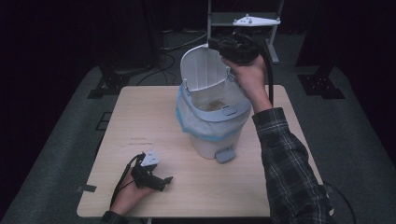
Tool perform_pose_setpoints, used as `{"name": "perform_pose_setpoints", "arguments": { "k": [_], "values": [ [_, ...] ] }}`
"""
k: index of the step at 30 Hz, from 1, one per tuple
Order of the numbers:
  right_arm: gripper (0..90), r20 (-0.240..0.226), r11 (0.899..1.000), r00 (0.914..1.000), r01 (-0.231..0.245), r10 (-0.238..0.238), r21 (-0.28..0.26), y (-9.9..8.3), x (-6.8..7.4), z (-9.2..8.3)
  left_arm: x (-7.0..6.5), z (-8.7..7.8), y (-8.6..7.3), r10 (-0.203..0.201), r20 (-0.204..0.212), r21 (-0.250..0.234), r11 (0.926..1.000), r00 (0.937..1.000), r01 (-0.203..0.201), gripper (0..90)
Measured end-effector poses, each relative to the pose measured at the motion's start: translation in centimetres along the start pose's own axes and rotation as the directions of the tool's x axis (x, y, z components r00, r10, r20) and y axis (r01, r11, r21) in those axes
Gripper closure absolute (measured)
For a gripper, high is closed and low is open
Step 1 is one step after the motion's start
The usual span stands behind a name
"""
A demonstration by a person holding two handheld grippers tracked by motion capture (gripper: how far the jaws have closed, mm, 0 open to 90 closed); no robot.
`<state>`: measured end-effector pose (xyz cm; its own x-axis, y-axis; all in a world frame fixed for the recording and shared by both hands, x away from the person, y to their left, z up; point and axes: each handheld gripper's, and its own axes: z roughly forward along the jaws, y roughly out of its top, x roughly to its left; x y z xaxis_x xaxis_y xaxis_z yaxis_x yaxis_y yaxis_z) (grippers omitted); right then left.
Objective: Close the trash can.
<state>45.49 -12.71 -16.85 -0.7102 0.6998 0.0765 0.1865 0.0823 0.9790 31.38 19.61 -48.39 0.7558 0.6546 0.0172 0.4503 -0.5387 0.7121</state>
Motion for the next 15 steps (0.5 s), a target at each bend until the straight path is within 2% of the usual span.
{"name": "perform_pose_setpoints", "arguments": {
  "k": [15],
  "values": [
    [90.0,0.025,1.0,0.9996,-0.01,0.01,0.017,0.5,-0.9,2.2,0.0,0.0,0.0,0.002,0.002,0.0,1.0,1.0,-0.002,0.0]
  ]
}}
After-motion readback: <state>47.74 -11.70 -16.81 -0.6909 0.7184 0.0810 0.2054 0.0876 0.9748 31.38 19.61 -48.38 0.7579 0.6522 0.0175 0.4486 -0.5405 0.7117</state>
